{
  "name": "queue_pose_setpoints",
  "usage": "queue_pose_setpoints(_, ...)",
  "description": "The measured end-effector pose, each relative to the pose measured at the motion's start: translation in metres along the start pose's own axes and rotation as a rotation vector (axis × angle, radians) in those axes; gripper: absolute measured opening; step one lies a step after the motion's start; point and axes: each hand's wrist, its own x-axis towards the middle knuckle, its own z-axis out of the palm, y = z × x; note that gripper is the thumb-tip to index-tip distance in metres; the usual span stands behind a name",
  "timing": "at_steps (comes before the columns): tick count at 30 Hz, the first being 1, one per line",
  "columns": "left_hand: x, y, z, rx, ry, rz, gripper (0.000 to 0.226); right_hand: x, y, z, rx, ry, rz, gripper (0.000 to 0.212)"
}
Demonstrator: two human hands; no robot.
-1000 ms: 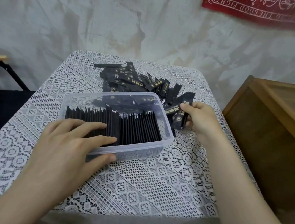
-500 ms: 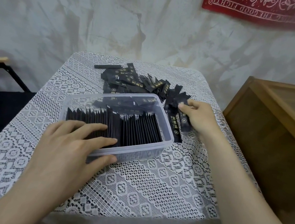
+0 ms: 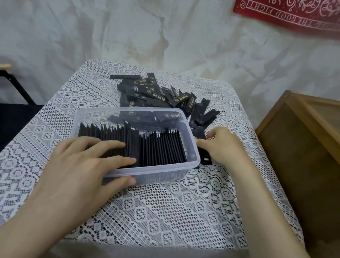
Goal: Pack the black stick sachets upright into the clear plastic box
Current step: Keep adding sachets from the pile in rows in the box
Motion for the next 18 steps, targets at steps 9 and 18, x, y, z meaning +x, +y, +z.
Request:
queue_pose_setpoints(9, 0.001, 0.000, 0.001, -0.016, 0.012, -0.005, 0.053, 0.010, 0.008, 0.005, 0.236, -0.070, 0.017, 0.038)
queue_pose_setpoints(18, 0.000, 0.000, 0.001, -0.016, 0.007, -0.001, 0.054, 0.013, 0.009, 0.003, 0.315, 0.044, -0.014, 0.039)
